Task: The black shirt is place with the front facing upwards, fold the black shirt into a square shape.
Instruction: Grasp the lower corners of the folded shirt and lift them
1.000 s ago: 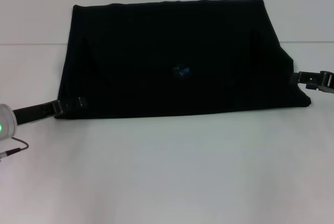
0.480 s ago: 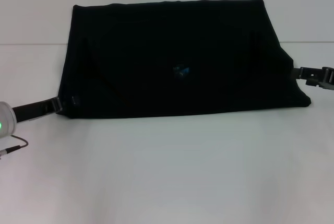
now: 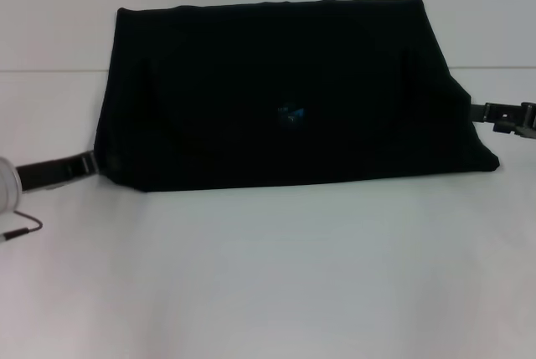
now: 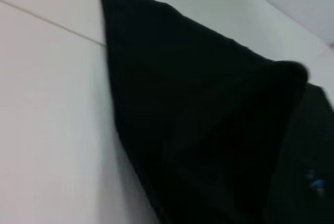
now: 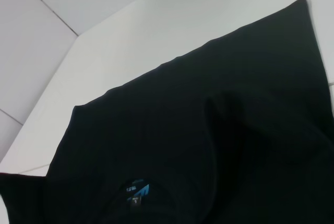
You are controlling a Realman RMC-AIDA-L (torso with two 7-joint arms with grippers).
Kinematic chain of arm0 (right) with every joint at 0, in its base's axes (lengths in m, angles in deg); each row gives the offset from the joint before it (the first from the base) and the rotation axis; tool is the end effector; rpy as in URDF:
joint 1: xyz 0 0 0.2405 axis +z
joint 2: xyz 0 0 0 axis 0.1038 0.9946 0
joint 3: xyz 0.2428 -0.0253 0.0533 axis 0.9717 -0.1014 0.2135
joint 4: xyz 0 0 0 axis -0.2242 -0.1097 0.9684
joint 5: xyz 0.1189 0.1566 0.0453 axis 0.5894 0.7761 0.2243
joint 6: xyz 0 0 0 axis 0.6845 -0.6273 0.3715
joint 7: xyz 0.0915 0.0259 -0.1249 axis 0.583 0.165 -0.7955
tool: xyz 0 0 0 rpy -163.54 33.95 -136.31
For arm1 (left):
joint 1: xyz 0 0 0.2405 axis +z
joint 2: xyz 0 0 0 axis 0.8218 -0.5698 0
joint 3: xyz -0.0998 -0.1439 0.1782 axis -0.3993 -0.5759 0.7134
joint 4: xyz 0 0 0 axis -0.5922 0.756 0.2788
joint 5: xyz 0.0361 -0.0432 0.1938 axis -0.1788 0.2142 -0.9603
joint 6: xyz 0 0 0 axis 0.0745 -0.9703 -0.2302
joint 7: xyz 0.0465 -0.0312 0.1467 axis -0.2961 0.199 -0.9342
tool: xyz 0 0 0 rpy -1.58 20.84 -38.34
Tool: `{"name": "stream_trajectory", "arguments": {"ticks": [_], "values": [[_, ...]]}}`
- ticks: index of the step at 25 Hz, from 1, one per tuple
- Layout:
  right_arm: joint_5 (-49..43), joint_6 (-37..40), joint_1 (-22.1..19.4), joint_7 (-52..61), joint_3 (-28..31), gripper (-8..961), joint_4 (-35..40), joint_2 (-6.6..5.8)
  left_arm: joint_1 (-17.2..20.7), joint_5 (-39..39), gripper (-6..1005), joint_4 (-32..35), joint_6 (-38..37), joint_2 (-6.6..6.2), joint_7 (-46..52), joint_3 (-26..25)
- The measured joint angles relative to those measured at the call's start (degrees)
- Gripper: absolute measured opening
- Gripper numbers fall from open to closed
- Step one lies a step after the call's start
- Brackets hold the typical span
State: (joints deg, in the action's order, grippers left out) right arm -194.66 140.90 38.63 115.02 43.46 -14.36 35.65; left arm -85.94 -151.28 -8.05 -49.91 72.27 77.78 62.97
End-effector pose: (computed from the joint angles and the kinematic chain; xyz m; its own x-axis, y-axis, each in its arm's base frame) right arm 0.2912 0.3942 0.0614 0.2664 -0.7284 -0.6312 -0.9633 -0.2243 -0.1478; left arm -0.3246 0.3781 0.0160 0.2233 0.7273 0.6490 0.9734 -0.1318 -0.1873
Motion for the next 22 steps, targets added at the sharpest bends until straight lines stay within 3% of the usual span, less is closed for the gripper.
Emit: {"name": "stream_trajectory", "arguments": {"ticks": [4,6,7,9,12,18,22], "values": [[-0.5,2.0,0.8,1.5,-0.6,706,0.1,-2.21,-1.4,0.4,74,0.1,-4.9,-2.36,4.6,-0.3],[-1.8,2.7,2.0,5.7,-1.5,706,0.2,-4.5,-2.3,0.4,51,0.1,-6.1,-3.44,6.8,-0.6],[-1.8,2.7,2.0,5.7,-1.5,706,0.2,-4.5,-2.8,0.3,51,0.1,-6.5,-3.87,7.7,-0.9],[-8.8,1.9,4.7,11.4,-2.8,706,-0.2,-5.97,-3.7,0.1,51,0.1,-6.9,-4.39,9.0,-1.3],[-14.4,1.3,6.8,13.9,-3.1,706,-1.0,-6.03,-4.4,0.0,51,0.1,-6.9,-4.59,9.5,-1.5],[-23.9,-1.7,11.1,16.1,-3.2,706,-4.2,-4.21,-4.6,0.3,51,0.1,-6.3,-4.41,9.2,-1.6],[-27.1,-2.4,11.6,17.0,-3.2,705,-4.3,-3.57,-4.4,0.4,51,0.1,-6.2,-4.31,9.1,-1.7]]}}
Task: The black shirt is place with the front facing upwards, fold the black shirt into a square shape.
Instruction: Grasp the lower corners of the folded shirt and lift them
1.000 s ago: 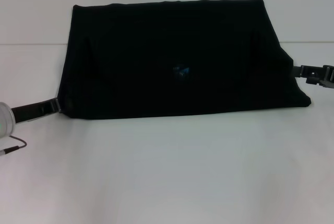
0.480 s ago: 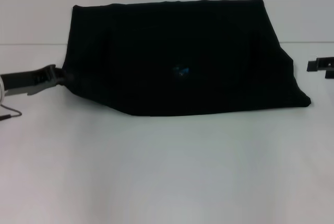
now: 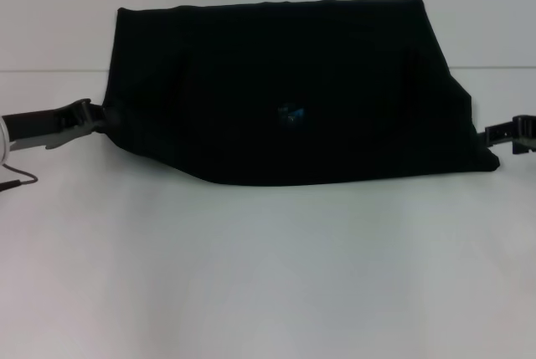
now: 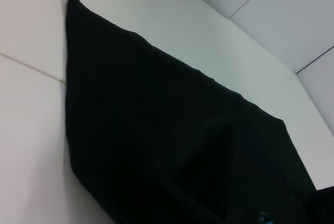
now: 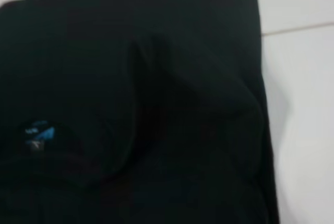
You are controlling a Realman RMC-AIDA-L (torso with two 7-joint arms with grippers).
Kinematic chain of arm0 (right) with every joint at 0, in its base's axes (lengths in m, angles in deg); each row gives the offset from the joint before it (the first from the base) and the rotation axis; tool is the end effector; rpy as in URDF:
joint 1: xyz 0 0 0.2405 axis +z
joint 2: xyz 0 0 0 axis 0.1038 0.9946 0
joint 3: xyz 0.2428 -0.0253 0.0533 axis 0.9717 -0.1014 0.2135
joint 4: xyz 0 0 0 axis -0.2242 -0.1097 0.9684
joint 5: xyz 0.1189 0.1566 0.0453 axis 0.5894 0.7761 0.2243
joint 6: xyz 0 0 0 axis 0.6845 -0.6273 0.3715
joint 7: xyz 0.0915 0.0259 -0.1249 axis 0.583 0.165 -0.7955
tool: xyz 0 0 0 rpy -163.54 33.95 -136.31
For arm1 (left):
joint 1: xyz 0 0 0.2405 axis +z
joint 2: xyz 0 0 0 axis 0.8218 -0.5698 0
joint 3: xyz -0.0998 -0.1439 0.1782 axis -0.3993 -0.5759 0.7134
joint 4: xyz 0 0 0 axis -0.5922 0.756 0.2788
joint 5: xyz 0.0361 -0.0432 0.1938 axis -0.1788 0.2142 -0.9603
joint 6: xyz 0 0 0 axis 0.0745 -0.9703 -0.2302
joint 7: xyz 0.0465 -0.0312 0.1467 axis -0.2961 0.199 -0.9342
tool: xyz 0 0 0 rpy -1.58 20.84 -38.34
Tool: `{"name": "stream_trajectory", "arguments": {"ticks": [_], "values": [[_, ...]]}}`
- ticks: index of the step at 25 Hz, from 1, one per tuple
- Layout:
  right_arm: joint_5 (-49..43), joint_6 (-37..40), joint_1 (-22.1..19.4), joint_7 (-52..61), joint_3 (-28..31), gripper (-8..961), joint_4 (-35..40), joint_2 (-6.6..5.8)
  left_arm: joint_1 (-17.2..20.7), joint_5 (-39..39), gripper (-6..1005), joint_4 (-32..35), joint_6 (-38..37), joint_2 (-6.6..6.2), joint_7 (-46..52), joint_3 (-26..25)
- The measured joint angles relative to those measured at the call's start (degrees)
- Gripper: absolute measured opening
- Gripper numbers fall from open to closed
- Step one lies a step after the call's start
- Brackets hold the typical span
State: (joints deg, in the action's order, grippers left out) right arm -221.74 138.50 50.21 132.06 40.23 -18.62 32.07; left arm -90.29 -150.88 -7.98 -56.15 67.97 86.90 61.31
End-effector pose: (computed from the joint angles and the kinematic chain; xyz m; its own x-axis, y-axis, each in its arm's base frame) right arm 0.2871 0.4261 0.0621 0.2991 -0.8669 -0.3989 -0.9024 -0.1211 -0.4136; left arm -0.2974 0.4025 0.0479 0.1427 0.7352 0.6627 0.9892 -0.1292 -0.0697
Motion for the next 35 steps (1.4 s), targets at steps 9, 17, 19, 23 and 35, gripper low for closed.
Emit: {"name": "stream_trajectory", "arguments": {"ticks": [9,17,19,23,35], "values": [[-1.2,-3.7,-0.4,0.5,-0.1,705,-0.1,0.95,0.4,0.0,51,0.0,0.0,0.18,0.0,-0.2],[-1.2,-9.9,0.2,0.3,-3.6,704,-4.1,2.21,0.7,0.0,51,0.0,0.1,0.47,0.2,-0.2],[-1.3,-11.1,0.4,0.6,-4.6,704,-5.1,2.22,0.8,0.0,51,0.0,0.3,0.61,0.2,-0.2],[-1.3,-11.7,0.7,0.8,-5.0,674,-5.6,2.33,0.9,0.0,51,0.0,0.4,0.76,0.3,-0.2],[-1.0,-12.2,1.5,0.8,-5.4,424,-7.0,2.13,0.9,0.0,50,0.0,0.7,0.96,0.2,-0.2]]}}
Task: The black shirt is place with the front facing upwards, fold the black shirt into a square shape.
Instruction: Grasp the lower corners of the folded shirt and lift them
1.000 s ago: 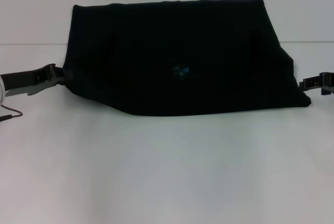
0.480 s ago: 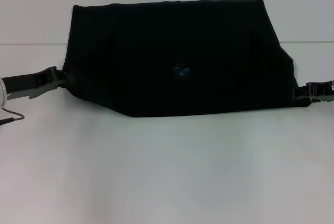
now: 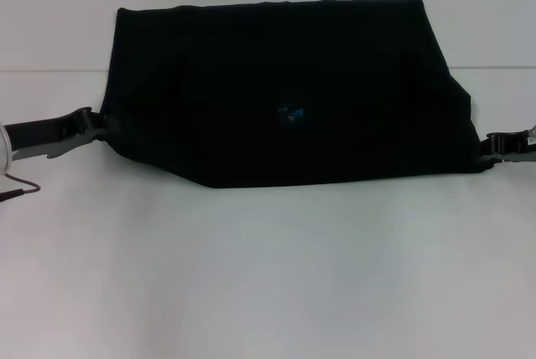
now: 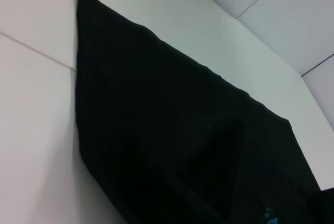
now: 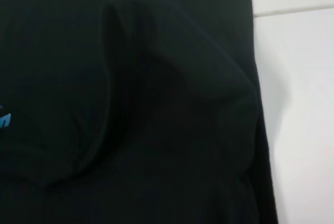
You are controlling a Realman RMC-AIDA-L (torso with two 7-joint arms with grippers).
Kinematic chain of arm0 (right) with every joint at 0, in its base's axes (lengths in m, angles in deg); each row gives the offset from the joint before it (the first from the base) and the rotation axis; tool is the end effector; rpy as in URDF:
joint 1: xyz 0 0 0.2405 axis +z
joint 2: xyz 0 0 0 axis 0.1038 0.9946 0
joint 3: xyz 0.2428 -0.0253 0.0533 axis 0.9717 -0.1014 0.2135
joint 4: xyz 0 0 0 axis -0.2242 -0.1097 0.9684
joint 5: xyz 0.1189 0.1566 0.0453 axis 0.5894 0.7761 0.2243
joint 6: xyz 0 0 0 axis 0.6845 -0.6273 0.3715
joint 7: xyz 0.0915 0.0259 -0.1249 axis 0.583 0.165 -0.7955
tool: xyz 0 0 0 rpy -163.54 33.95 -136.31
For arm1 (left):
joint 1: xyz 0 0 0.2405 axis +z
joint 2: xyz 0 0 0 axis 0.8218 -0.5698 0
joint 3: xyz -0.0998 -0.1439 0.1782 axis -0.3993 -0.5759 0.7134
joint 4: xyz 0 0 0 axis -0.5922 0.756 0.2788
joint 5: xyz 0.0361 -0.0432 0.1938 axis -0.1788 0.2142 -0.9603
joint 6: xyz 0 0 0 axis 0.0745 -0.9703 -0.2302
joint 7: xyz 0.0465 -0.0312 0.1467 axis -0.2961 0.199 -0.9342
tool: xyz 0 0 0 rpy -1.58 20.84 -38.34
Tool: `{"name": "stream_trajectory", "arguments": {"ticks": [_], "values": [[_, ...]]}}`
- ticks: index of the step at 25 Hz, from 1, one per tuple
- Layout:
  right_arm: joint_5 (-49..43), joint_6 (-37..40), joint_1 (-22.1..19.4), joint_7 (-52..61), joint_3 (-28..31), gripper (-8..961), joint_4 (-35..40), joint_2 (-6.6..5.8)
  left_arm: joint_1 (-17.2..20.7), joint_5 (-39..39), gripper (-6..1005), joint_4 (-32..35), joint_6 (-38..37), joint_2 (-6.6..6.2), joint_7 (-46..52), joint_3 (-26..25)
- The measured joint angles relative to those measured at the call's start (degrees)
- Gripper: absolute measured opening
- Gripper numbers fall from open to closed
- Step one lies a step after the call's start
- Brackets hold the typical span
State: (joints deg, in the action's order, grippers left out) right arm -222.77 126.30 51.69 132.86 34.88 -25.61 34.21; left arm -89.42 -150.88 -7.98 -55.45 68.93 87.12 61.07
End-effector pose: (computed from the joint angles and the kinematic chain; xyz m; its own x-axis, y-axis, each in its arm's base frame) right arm 0.2950 0.4325 0.0273 0.3335 -0.8575 -0.3917 -0.8644 -0.1123 -0.4901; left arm -0.3023 0.3973 0.0415 0.1157 0.7366 0.6664 0.9929 -0.1040 -0.0574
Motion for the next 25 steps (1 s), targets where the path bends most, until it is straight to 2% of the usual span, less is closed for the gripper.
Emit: {"name": "stream_trajectory", "arguments": {"ticks": [7,12,15,18,23,25], "values": [[0.1,0.3,-0.3,0.0,0.1,136,0.1,-0.26,0.1,0.0,50,0.0,0.0,-0.04,-0.1,0.0],[0.2,0.6,-0.4,0.1,0.1,64,0.3,-0.41,-0.1,-0.3,50,0.0,-0.9,-0.31,-0.2,0.3],[0.2,3.6,-1.0,-0.1,0.9,21,1.8,-0.48,0.1,-0.8,50,0.6,-3.8,-0.71,-0.4,0.6],[0.2,10.1,-3.1,-0.5,1.9,21,6.7,-0.09,0.7,-2.5,50,2.4,-9.2,-1.34,0.2,0.3],[0.5,22.8,-9.1,-1.0,3.7,21,18.3,1.75,2.8,-5.4,50,7.0,-19.0,-2.13,2.3,0.1],[0.5,27.7,-11.2,-1.4,4.3,21,21.3,2.02,3.9,-6.3,50,8.8,-23.4,-2.36,2.7,0.0]]}}
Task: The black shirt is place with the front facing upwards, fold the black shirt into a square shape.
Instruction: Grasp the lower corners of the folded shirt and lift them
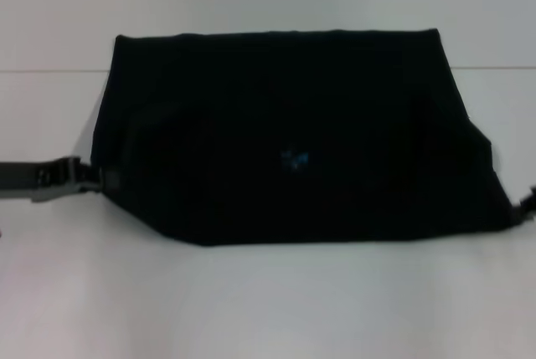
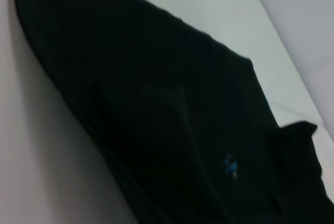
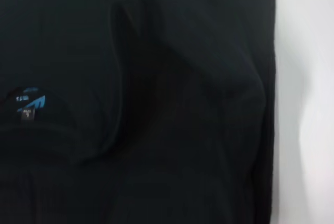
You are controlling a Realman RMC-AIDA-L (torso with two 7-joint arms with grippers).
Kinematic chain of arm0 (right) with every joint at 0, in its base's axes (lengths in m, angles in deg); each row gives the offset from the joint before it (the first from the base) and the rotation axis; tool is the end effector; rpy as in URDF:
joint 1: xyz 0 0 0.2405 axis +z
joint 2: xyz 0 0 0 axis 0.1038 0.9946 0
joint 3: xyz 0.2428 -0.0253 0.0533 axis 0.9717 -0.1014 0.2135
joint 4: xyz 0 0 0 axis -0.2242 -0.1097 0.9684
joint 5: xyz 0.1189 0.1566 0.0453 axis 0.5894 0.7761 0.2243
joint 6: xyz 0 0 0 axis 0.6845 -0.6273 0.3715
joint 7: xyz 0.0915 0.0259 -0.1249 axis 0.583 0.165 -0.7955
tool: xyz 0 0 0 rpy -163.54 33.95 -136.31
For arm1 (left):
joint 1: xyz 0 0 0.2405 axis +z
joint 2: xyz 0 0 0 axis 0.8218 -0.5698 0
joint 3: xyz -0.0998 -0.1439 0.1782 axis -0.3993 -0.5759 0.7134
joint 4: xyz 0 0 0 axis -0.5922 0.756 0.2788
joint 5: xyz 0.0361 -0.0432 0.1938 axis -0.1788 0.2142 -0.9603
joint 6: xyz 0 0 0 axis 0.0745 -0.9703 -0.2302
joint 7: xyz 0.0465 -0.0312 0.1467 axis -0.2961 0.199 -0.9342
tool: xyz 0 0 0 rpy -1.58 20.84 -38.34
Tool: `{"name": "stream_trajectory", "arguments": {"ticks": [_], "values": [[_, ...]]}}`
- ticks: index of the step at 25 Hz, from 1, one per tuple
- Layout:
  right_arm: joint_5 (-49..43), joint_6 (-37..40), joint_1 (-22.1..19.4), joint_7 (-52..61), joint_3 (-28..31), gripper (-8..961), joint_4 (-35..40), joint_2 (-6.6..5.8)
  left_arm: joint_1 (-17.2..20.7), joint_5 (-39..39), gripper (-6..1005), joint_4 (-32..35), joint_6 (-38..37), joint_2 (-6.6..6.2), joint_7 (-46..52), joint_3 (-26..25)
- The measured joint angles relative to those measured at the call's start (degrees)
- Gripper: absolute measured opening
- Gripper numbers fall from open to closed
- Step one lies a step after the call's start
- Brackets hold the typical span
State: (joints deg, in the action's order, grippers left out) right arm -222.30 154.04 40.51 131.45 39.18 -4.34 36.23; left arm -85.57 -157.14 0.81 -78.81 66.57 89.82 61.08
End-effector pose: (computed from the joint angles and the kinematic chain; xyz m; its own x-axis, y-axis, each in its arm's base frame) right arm 0.3031 0.3645 0.0573 0.2547 -0.9273 -0.2744 -0.9204 -0.1454 -0.3631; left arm -0.2942 0.3484 0.0601 0.2078 0.8684 0.4502 0.9724 -0.2334 0.0014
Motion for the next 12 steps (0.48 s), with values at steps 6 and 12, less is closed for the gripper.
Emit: {"name": "stream_trajectory", "arguments": {"ticks": [6,12], "values": [[0.3,14.5,-6.4,-3.3,4.6,21,6.4,0.76,2.5,-4.4,50,2.9,-11.7,-0.4,-0.8,-2.3],[0.5,21.9,-11.5,-7.0,9.1,21,10.3,1.73,4.8,-8.7,50,3.5,-21.3,-0.11,-3.5,-3.7]]}}
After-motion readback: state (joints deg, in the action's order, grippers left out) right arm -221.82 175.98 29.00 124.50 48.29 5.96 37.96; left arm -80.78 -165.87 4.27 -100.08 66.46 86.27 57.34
